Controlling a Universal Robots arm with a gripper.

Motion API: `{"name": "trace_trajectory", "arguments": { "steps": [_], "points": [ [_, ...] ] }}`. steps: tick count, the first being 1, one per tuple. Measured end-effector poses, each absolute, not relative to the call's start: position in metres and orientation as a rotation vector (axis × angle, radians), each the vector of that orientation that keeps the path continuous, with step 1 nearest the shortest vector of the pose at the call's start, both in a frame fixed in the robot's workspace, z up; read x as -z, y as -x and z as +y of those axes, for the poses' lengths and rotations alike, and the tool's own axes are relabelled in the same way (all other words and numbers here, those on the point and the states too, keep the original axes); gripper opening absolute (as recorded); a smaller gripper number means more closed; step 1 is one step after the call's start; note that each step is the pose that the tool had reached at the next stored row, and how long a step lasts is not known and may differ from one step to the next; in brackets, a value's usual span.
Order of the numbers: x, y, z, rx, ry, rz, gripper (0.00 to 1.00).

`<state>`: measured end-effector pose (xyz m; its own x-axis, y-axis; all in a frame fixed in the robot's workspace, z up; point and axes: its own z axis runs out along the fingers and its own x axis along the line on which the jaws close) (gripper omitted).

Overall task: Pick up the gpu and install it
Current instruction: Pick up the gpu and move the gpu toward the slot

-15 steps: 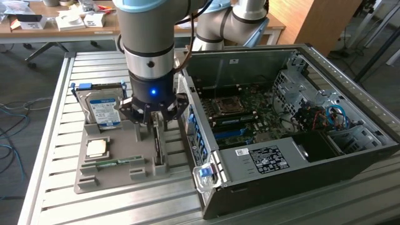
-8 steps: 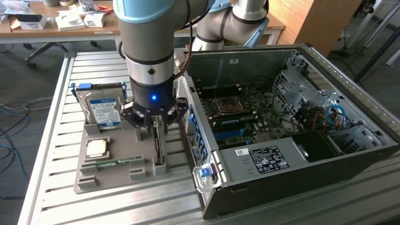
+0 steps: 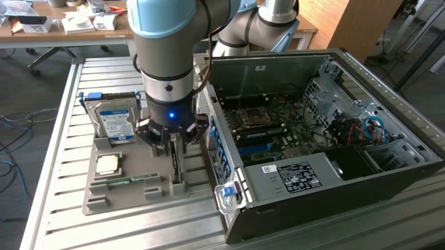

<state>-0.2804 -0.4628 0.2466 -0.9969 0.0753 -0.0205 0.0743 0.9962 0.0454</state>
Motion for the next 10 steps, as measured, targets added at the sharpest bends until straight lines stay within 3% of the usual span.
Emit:
{"name": "trace_trajectory", "arguments": {
  "steps": [10],
  "points": [
    [-0.2422, 0.2813, -0.4591, -0.070, -0.117, 3.116, 0.43]
  ]
}}
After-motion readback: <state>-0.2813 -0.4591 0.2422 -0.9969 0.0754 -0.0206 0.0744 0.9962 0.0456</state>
